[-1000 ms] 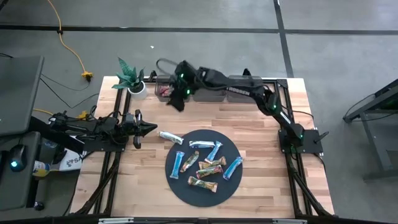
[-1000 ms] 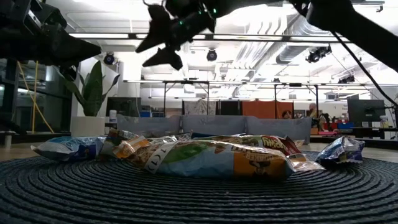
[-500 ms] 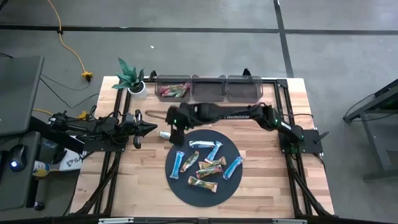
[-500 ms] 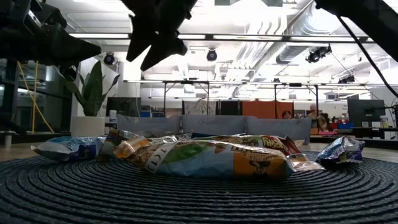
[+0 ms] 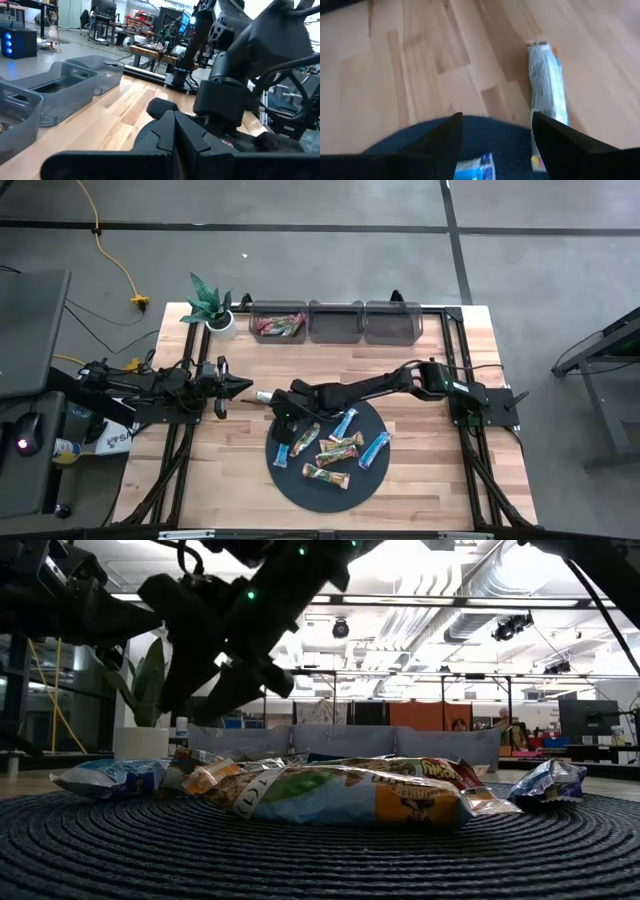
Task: Pick and place Granola Bars by type
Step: Put the yellow granola bar into the middle black bin
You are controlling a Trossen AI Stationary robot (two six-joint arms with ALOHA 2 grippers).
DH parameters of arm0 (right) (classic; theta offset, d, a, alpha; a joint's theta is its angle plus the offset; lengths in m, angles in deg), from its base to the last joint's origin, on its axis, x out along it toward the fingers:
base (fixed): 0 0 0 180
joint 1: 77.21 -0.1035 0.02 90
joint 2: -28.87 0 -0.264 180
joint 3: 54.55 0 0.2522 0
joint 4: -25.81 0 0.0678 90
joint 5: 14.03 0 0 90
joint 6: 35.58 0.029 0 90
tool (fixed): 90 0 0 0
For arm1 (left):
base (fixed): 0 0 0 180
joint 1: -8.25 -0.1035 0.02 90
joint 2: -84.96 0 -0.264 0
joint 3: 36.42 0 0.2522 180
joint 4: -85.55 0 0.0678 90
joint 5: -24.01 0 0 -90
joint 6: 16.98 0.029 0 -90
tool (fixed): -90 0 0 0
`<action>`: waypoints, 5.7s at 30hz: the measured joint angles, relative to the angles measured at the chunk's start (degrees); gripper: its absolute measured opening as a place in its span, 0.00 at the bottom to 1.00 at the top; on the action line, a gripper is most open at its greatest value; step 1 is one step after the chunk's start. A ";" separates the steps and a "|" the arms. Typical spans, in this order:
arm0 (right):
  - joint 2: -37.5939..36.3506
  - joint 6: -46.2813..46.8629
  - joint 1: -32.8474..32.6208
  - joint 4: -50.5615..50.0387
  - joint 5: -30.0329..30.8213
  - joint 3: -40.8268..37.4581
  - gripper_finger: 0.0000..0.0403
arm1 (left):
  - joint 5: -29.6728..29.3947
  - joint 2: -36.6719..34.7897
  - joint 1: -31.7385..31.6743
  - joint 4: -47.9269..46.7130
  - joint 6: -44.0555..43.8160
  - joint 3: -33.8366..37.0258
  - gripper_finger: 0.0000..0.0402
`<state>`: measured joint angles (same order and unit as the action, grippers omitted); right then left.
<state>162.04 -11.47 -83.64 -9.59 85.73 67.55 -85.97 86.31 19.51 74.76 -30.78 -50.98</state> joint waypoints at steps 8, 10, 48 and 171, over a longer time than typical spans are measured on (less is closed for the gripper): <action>0.00 -3.22 1.93 3.84 1.39 -4.55 0.55 | 0.01 0.00 0.01 0.00 0.00 -0.02 0.00; 0.06 -3.73 2.40 3.67 1.77 -5.20 0.55 | 0.01 0.00 0.00 0.00 0.00 -0.01 0.00; 3.80 -8.10 4.93 10.67 -0.25 -5.12 0.55 | 0.12 0.00 -0.02 0.00 0.00 -0.02 0.00; -28.31 -2.83 52.20 6.66 -63.30 -4.90 0.11 | -0.03 0.02 0.01 -0.01 0.00 0.00 0.00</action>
<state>133.73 -14.31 -31.43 -2.93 22.43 62.65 -86.00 86.33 19.52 74.74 -30.78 -50.99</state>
